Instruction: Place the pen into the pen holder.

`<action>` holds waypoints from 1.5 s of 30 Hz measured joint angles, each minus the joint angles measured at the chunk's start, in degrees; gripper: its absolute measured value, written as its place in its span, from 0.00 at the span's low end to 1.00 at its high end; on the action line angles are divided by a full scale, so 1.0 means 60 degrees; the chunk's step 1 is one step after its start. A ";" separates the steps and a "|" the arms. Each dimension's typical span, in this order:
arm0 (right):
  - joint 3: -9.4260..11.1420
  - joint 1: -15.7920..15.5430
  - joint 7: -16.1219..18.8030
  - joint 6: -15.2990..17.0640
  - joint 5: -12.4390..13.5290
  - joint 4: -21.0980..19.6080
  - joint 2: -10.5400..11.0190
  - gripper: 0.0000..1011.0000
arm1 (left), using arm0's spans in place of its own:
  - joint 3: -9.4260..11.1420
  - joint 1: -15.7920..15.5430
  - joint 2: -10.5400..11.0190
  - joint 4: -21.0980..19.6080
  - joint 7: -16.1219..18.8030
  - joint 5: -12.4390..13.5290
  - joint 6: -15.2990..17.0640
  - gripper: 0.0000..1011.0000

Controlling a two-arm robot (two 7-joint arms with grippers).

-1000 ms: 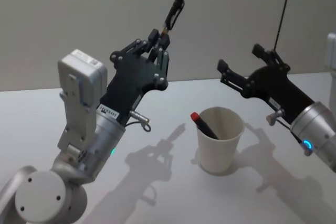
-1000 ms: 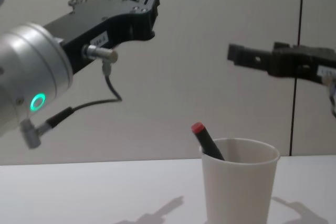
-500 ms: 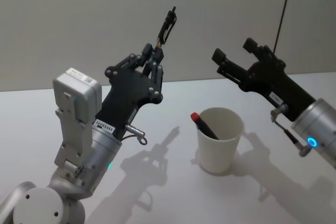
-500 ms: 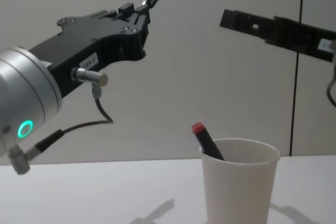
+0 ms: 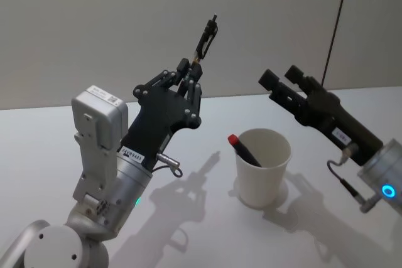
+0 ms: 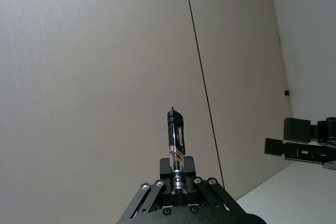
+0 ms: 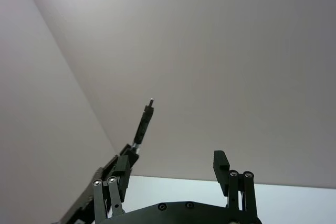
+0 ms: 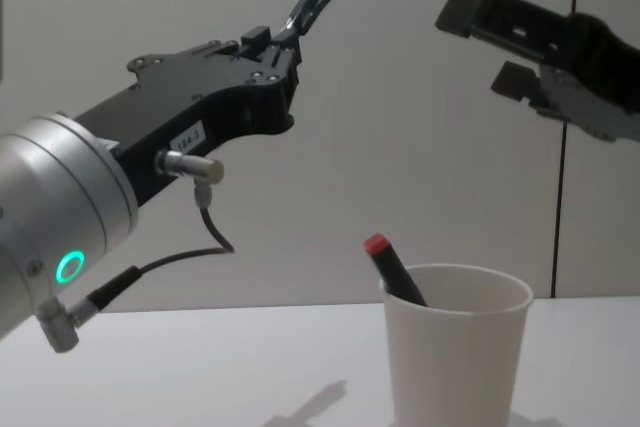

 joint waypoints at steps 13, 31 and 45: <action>-0.0006 -0.0500 0.0985 0.0504 0.2181 -0.0010 0.0199 0.99 | 0.0020 -0.0015 -0.0065 0.0075 -0.0069 -0.0030 -0.0014 0.14; -0.0207 0.0215 0.0934 0.0719 0.2003 0.0390 -0.0016 0.99 | 0.0033 -0.0027 -0.0091 0.0106 -0.0096 -0.0042 -0.0014 0.14; -0.0516 0.1643 0.0180 0.0963 0.0399 0.1304 -0.0691 0.99 | 0.0032 -0.0027 -0.0099 0.0112 -0.0104 -0.0042 -0.0013 0.14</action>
